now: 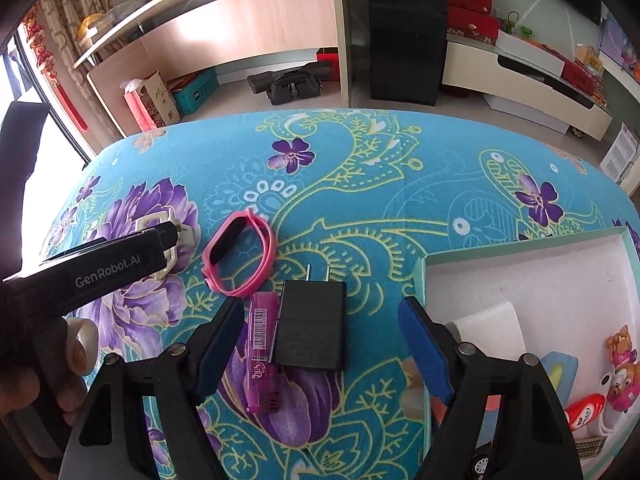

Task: Organize rigid objects
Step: 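Grasp the white plastic clip with the left tool while the right tool grasps the black charger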

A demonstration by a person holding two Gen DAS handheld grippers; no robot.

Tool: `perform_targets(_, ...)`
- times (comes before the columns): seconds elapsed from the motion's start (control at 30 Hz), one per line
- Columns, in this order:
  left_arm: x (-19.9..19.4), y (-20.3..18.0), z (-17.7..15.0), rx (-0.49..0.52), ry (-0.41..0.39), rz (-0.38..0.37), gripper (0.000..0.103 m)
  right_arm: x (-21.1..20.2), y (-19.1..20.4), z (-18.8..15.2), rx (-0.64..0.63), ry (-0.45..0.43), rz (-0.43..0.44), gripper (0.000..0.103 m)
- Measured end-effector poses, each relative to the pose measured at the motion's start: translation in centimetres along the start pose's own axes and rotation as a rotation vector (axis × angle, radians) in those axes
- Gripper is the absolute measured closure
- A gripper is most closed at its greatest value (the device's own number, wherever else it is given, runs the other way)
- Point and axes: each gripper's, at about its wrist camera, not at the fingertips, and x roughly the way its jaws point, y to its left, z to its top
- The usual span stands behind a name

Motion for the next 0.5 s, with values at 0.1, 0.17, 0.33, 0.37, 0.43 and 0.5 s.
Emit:
perform_targets(0.1,0.4,-0.1,0.2,0.004,-0.004,0.005,0.015,0.6,-0.1,-0.1,0.001,0.010,-0.017,0.024)
perform_targets(0.17,0.8,-0.3,0.4,0.014,-0.003,0.010,0.016,0.9,-0.3,-0.1,0.005,0.014,-0.028,0.025)
perform_targets(0.33,2.0,-0.8,0.7,0.018,0.012,0.016,0.022,1.1,-0.2,0.0,-0.015,0.003,-0.043,0.027)
perform_targets(0.37,2.3,-0.7,0.7,0.017,0.017,0.017,0.025,1.1,-0.1,0.0,-0.021,0.001,-0.049,0.029)
perform_targets(0.43,2.5,-0.5,0.7,0.012,0.020,0.010,0.035,1.2,0.0,0.1,-0.027,-0.002,-0.055,0.033)
perform_targets(0.5,2.5,-0.5,0.6,0.014,0.018,0.005,0.043,1.2,0.1,0.0,-0.025,-0.001,-0.042,0.037)
